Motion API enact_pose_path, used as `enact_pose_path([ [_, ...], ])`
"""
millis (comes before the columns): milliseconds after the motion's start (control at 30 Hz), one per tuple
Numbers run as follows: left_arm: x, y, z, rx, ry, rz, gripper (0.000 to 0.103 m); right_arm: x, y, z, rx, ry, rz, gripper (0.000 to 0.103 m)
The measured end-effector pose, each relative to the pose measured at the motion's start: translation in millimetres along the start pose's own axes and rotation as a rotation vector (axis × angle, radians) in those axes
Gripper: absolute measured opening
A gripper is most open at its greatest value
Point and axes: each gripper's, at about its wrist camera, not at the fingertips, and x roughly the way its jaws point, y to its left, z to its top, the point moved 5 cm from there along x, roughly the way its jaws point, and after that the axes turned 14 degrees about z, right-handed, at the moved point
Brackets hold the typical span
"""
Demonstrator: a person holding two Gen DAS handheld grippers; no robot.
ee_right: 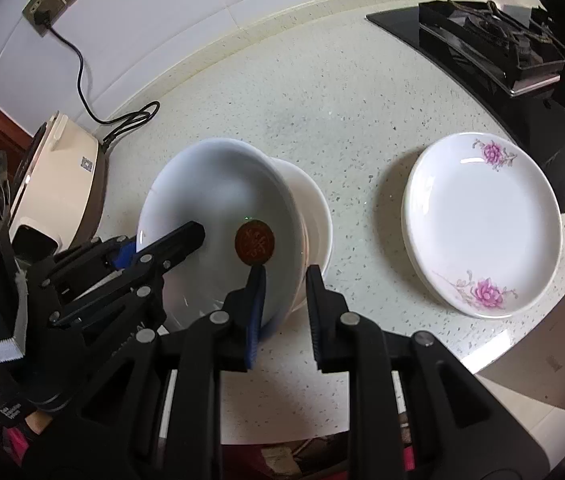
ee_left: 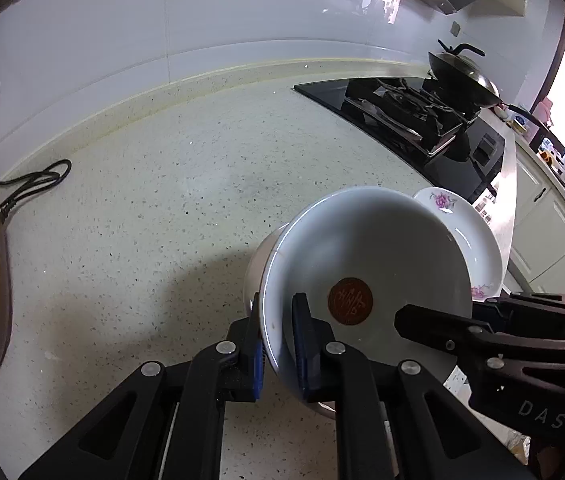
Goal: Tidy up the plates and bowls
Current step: 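Carry the red-banded bowl with both tools to the stacked white bowls, then lower the red-banded bowl into the white bowls and open both tools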
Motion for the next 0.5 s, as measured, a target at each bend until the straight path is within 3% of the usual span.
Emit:
enact_pose_path([
  [167, -1.4, 1.2, -0.3, -0.004, -0.018, 0.003, 0.018, -1.3, 7.5, -0.2, -0.062, -0.024, -0.041, 0.029],
  [433, -13.5, 0.2, 4.3, 0.057, -0.128, 0.118, 0.027, -15.7, 12.6, -4.6, -0.144, -0.08, -0.087, 0.049],
  [500, -14.6, 1.0, 3.3, 0.068, -0.149, 0.135, 0.042, -21.1, 9.2, -7.2, -0.132, -0.114, -0.076, 0.055],
])
